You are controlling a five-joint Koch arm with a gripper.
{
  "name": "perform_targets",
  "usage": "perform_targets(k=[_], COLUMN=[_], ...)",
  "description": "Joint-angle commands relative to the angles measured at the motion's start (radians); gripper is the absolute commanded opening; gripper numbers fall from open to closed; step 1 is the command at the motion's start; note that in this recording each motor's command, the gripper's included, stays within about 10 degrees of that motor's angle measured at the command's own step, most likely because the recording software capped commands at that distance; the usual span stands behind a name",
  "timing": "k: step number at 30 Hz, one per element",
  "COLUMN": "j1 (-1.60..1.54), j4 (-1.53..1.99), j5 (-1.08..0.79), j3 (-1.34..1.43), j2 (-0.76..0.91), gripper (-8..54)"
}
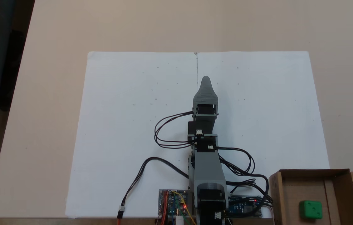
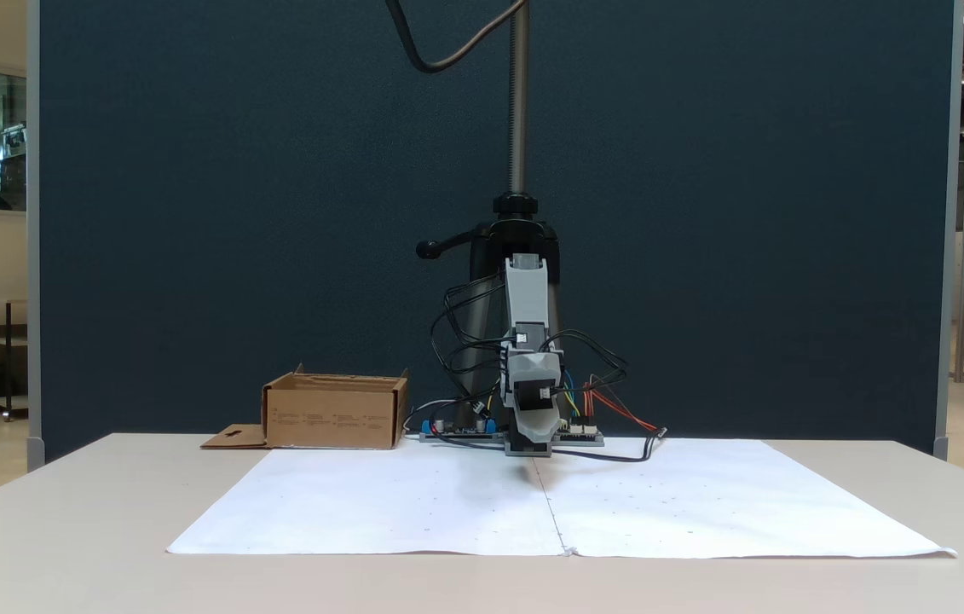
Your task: Grasp a green dice and put it in the bin.
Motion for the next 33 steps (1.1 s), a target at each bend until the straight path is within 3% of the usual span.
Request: perform_targets(k=[1,33], j1=[-0.015,-0.015], j4=[-0.173,-0.624], j5=[-0.058,-0.054], j3=[0.072,0.072], j2=[0.114,0.114], gripper=[44.6,44.6])
